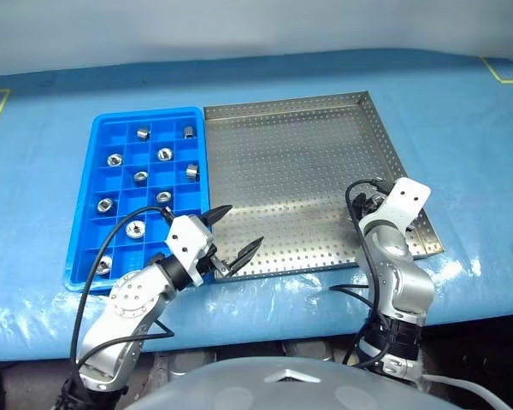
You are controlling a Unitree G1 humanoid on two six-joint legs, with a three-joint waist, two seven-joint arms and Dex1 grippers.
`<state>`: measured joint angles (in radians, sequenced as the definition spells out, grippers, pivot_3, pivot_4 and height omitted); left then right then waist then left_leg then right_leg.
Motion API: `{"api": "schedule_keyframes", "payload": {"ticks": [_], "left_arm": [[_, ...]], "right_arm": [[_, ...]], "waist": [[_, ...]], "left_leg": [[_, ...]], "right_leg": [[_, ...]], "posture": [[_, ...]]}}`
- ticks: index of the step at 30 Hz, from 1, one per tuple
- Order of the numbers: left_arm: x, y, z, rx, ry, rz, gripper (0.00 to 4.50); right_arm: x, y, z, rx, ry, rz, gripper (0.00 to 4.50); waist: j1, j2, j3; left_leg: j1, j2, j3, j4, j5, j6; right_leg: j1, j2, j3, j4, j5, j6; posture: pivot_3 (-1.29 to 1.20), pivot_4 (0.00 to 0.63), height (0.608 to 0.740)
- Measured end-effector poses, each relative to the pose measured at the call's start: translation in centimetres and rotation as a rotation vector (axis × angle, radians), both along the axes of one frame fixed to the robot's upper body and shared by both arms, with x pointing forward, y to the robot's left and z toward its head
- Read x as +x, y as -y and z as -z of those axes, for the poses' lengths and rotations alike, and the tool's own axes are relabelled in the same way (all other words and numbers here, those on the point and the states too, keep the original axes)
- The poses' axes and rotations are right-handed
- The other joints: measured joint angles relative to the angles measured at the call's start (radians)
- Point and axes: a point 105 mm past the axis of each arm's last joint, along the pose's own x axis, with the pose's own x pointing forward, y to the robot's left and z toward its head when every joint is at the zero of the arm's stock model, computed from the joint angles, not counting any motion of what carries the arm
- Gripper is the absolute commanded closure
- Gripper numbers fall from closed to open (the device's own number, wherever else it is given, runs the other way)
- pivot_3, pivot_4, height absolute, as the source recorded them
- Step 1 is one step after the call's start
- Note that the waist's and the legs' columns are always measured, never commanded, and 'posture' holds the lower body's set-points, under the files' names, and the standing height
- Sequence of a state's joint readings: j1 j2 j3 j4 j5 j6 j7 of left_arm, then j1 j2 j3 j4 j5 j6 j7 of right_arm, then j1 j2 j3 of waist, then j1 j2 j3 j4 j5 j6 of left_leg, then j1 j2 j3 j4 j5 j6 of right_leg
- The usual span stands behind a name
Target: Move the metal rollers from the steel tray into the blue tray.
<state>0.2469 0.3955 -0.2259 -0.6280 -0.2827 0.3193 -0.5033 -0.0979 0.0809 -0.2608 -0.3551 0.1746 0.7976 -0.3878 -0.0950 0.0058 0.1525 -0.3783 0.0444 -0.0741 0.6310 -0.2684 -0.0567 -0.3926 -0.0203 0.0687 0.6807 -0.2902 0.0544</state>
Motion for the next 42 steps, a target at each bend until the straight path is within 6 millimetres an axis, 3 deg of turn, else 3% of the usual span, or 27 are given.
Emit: {"api": "schedule_keyframes", "payload": {"ticks": [5,8,11,16,18,24,27,37,42], "left_arm": [[0.0,-0.2,0.1,0.000,-0.003,-0.007,0.00],[0.1,-0.7,0.4,-0.002,-0.004,-0.032,0.00],[0.4,-1.3,0.4,-0.022,0.007,-0.092,0.00],[0.6,-3.6,0.1,-0.016,0.064,-0.233,0.00],[0.5,-4.6,-0.1,-0.005,0.092,-0.273,0.00],[-2.1,-7.6,0.5,0.053,0.106,-0.352,0.00],[-3.4,-8.2,0.6,0.079,0.102,-0.352,0.00],[-7.2,-11.0,0.7,0.148,0.060,-0.527,0.00],[-8.3,-10.8,0.9,0.153,0.037,-0.579,0.00]], "right_arm": [[0.4,-1.2,-0.2,0.001,0.006,-0.045,2.80],[1.0,-2.8,-0.6,0.005,0.014,-0.120,2.79],[2.3,-6.0,-2.0,-0.002,0.052,-0.291,2.79],[4.1,-14.0,-7.0,-0.133,0.214,-0.813,2.79],[3.9,-16.4,-7.6,-0.114,0.249,-0.945,2.79],[2.3,-23.8,-7.9,-0.077,0.298,-1.398,2.79],[1.4,-25.7,-7.4,-0.086,0.306,-1.542,2.79],[-3.1,-31.0,-4.3,-0.073,0.254,-1.909,2.79],[-4.4,-31.8,-3.1,-0.078,0.223,-1.996,2.79]], "waist": [[-0.001,0.000,0.000],[0.001,0.000,0.000],[-0.001,0.001,0.000],[0.004,0.000,0.000],[0.014,0.000,0.000],[0.025,-0.002,0.001],[0.037,-0.003,0.001],[0.086,-0.009,0.002],[0.113,-0.011,0.003]], "left_leg": [[0.000,0.000,0.000,0.000,0.000,0.000],[0.000,0.000,0.000,0.000,0.000,0.000],[0.000,0.000,0.000,0.000,0.000,0.000],[0.001,0.000,-0.001,0.000,0.000,0.000],[0.000,0.000,-0.003,0.000,0.000,0.000],[0.000,0.000,-0.001,0.000,0.000,0.001],[0.000,0.000,-0.001,0.000,0.000,0.001],[0.000,0.001,-0.002,0.000,0.000,0.001],[0.001,0.001,-0.002,0.000,0.000,0.001]], "right_leg": [[0.000,0.000,0.000,0.000,0.000,0.000],[0.000,0.000,0.000,0.000,0.000,0.000],[0.000,0.000,0.000,0.000,0.000,0.000],[0.000,0.001,-0.001,0.000,0.000,0.000],[0.000,0.001,-0.002,0.000,0.000,0.000],[0.000,0.000,-0.002,-0.001,0.000,0.000],[0.000,0.000,-0.002,-0.001,0.000,0.000],[0.001,0.000,-0.003,-0.001,0.000,-0.001],[0.001,0.000,-0.003,-0.001,-0.001,-0.001]], "posture": [[-0.06,0.150,0.740],[-0.04,0.150,0.740],[-0.03,0.150,0.740],[0.00,0.150,0.740],[0.01,0.150,0.740],[0.08,0.150,0.740],[0.12,0.150,0.740],[0.25,0.150,0.740],[0.29,0.150,0.740]]}}
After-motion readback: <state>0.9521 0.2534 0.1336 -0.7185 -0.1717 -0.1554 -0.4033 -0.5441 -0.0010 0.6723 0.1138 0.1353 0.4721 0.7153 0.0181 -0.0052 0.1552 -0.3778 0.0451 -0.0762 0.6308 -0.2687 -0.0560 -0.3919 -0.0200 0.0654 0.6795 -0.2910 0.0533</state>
